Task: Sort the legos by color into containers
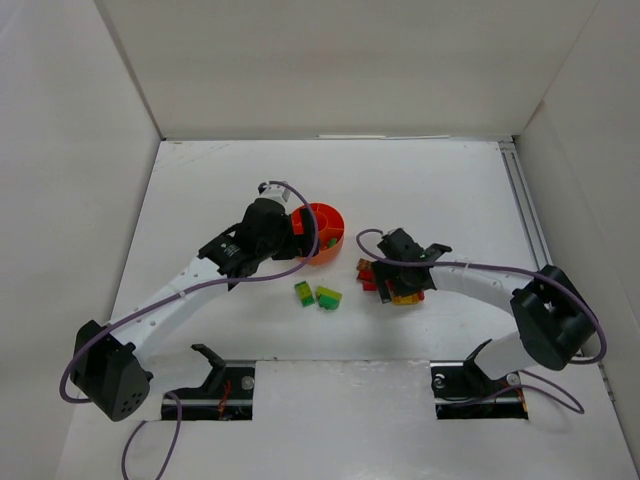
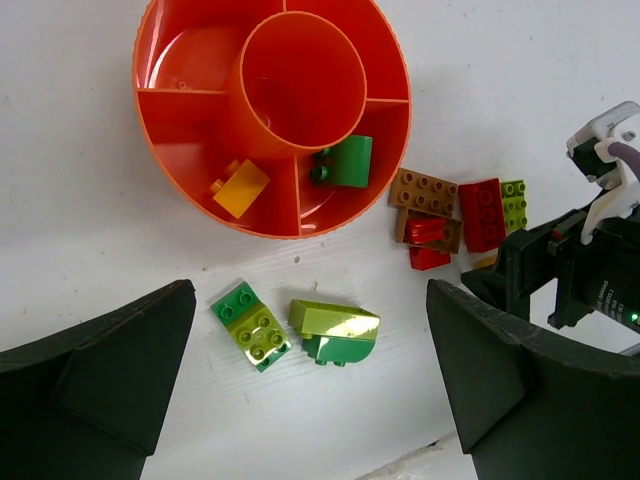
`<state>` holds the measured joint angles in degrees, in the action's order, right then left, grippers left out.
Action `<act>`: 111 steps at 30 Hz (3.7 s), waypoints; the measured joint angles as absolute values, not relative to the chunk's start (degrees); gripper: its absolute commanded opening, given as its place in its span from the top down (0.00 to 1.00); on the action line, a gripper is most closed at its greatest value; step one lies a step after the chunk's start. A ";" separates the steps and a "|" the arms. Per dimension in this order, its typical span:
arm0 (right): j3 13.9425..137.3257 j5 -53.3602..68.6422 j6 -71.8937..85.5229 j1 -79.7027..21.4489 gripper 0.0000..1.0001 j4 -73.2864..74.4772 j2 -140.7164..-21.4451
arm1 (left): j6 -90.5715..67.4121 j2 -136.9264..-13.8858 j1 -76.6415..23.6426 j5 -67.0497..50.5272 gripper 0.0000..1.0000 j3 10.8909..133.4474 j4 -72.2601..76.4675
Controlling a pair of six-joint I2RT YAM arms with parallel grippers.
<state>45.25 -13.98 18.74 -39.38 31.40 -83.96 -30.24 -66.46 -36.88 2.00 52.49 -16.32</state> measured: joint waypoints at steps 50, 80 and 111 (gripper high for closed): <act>84.07 -13.76 13.96 -51.22 0.48 22.26 -96.82 | -49.98 -52.27 -33.65 24.05 0.00 57.17 -38.06; 107.07 -35.00 36.91 -57.47 0.22 37.12 -118.10 | -50.06 -42.39 -33.65 27.44 0.00 53.71 -40.05; 91.20 -37.26 34.70 -56.84 0.05 38.04 -98.17 | -42.15 -43.90 -33.65 18.35 0.00 52.95 -33.61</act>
